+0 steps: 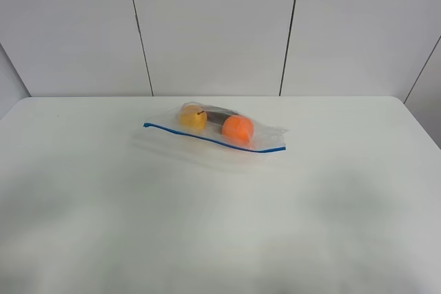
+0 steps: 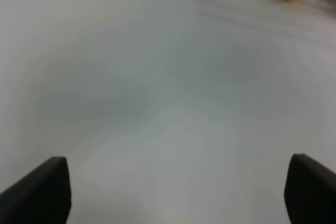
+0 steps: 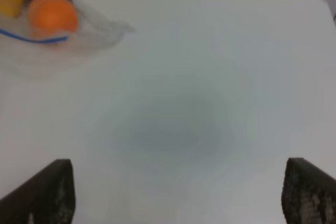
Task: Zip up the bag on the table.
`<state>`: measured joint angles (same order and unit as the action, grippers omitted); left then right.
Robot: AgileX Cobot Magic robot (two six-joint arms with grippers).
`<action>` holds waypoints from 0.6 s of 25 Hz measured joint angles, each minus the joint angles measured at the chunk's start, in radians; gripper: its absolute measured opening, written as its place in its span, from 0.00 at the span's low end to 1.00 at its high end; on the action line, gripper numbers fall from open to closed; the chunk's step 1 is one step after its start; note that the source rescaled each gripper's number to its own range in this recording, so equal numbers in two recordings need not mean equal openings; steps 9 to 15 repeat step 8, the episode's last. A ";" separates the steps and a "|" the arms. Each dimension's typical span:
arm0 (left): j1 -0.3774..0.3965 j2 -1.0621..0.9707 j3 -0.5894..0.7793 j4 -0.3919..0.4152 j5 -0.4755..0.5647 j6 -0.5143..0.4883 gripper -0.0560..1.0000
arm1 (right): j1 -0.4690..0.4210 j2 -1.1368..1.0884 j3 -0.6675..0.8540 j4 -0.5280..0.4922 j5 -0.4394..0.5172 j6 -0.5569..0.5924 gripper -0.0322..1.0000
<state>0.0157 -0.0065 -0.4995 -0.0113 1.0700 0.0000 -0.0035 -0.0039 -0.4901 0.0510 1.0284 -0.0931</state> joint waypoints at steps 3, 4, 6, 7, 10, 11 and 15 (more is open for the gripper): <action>0.000 0.000 0.000 0.000 0.000 0.000 0.94 | 0.000 -0.001 0.000 0.000 0.000 0.000 0.93; 0.000 0.000 0.000 0.000 0.000 0.000 0.94 | 0.000 -0.001 0.000 0.000 0.000 0.000 0.93; 0.000 0.000 0.000 0.000 0.000 0.000 0.94 | 0.000 -0.001 0.000 0.000 0.000 0.000 0.93; 0.000 0.000 0.000 0.000 0.000 0.000 0.94 | 0.000 -0.001 0.000 0.000 0.000 0.000 0.93; 0.000 0.000 0.000 0.000 0.000 0.000 0.94 | 0.000 -0.001 0.000 0.000 0.000 0.001 0.93; 0.000 0.000 0.000 0.000 0.000 0.000 0.94 | 0.000 -0.001 0.000 0.000 0.000 0.001 0.93; 0.000 0.000 0.000 0.000 0.000 0.000 0.94 | 0.000 -0.001 0.000 0.000 0.000 0.001 0.93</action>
